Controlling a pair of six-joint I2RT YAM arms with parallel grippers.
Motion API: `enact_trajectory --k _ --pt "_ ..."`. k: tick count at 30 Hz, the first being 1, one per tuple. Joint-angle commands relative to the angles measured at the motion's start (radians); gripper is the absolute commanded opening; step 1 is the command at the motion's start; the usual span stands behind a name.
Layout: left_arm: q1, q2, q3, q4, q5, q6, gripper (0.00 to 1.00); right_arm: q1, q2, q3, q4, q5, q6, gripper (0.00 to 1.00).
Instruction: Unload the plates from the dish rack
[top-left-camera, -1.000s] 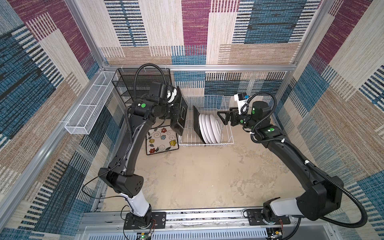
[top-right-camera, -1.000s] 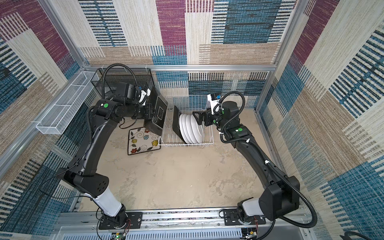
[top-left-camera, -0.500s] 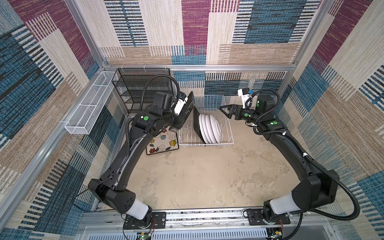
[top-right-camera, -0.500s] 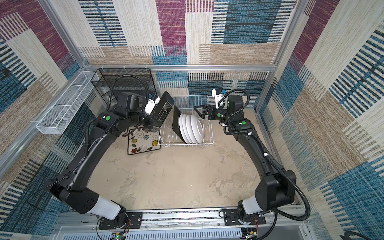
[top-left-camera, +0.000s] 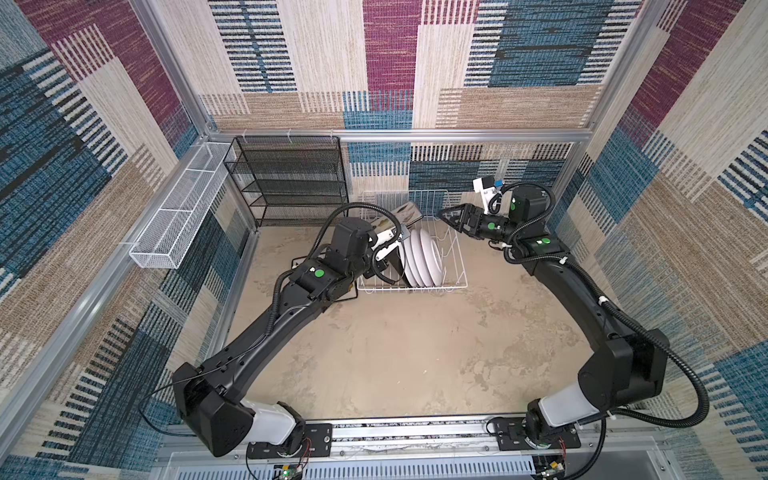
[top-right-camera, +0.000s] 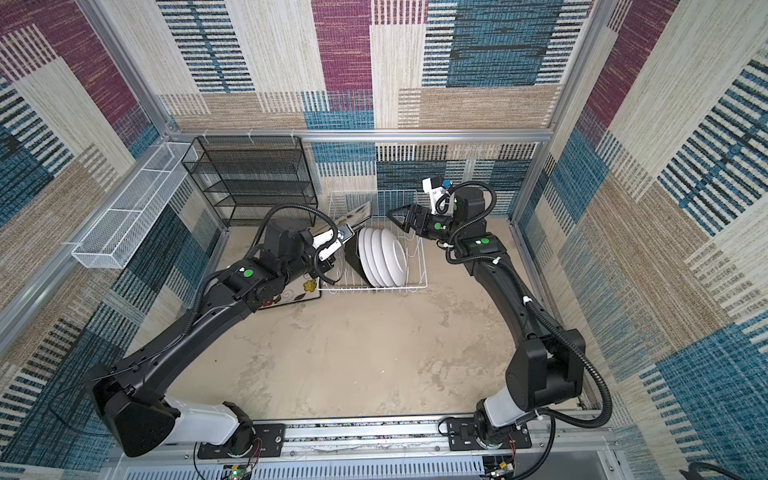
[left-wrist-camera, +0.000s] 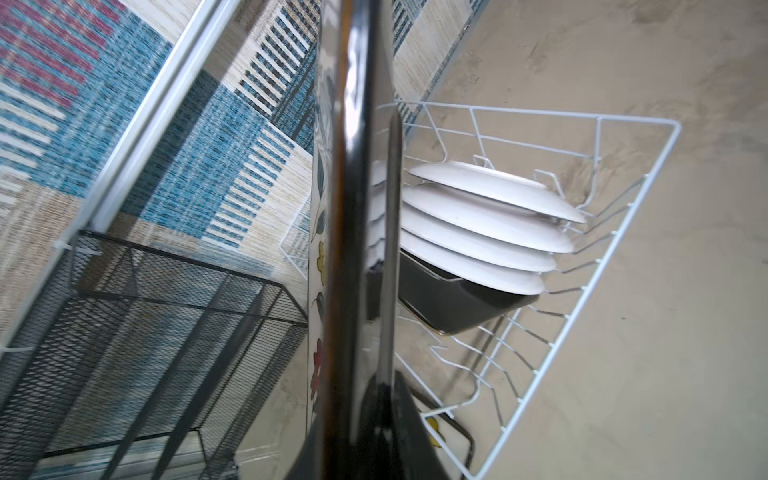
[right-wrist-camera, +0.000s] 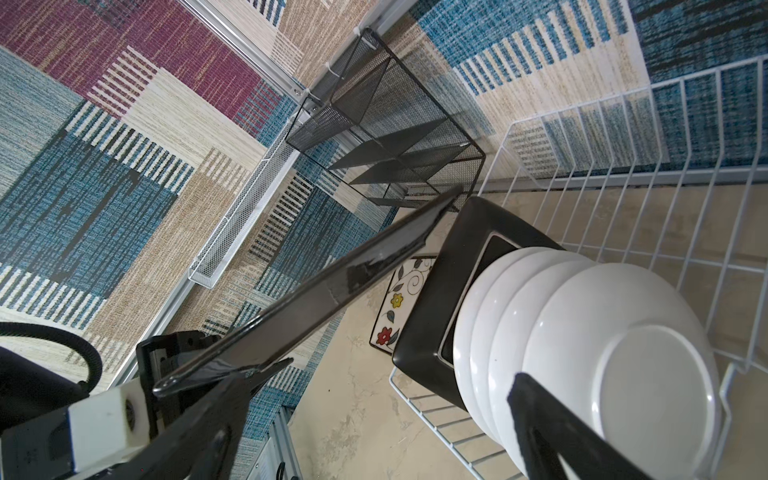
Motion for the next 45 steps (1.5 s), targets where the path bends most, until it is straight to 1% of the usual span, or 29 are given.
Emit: enact_trajectory --k 1,9,12,13,15,25,28,34,40,45 --pt "-0.023 0.006 -0.025 0.322 -0.083 0.181 0.0 0.0 0.011 0.002 0.036 -0.031 0.048 1.0" --pt "-0.059 0.005 -0.113 0.486 -0.117 0.303 0.0 0.001 0.072 0.058 -0.011 -0.074 0.071 0.96" --pt "-0.066 -0.004 -0.158 0.576 -0.115 0.344 0.0 0.001 0.09 0.067 -0.019 -0.094 0.085 0.93" --pt "-0.067 -0.007 -0.174 0.601 -0.112 0.385 0.0 0.001 0.095 0.068 -0.019 -0.1 0.089 0.92" --pt "-0.069 -0.009 -0.191 0.64 -0.108 0.414 0.0 0.0 0.101 0.065 -0.021 -0.11 0.093 0.91" --pt "-0.079 -0.001 -0.226 0.706 -0.081 0.474 0.0 0.0 0.145 0.092 -0.034 -0.143 0.125 0.83" --pt "-0.084 0.006 -0.237 0.725 -0.079 0.493 0.0 0.0 0.162 0.098 -0.031 -0.16 0.141 0.76" --pt "-0.095 0.015 -0.296 0.818 -0.061 0.527 0.0 0.003 0.205 0.116 -0.029 -0.194 0.159 0.66" --pt "-0.099 0.033 -0.3 0.855 -0.055 0.544 0.0 0.007 0.23 0.135 -0.058 -0.204 0.157 0.65" --pt "-0.1 0.047 -0.298 0.867 -0.062 0.561 0.0 0.012 0.234 0.138 -0.069 -0.214 0.161 0.6"
